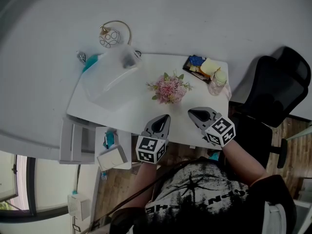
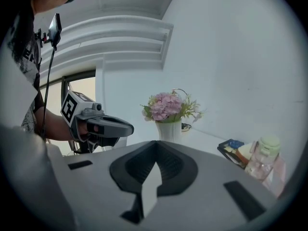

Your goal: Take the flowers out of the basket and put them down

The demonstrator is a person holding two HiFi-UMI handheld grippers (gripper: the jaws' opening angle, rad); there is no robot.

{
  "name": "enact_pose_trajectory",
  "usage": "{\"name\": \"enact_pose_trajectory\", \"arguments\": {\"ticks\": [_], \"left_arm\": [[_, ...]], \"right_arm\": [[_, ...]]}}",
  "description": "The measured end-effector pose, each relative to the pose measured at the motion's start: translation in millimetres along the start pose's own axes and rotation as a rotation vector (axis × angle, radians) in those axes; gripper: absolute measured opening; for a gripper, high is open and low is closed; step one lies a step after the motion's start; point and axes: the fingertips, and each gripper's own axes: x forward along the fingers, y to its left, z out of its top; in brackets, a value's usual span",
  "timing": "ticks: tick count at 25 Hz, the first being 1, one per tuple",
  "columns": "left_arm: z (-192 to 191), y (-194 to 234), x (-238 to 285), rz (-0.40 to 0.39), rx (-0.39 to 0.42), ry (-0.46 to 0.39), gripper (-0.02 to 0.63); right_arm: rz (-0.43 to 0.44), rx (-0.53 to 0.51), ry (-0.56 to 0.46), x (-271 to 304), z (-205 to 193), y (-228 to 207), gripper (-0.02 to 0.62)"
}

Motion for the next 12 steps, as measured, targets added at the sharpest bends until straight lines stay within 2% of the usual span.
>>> {"name": "enact_pose_trajectory", "arguments": {"ticks": [12], "left_arm": [[-9.4, -7.9, 8.7, -0.028, -0.001, 0.022, 0.011]], "right_arm": [[0.013, -0.012, 0.009, 4.0, -3.2, 5.5, 0.015]]}}
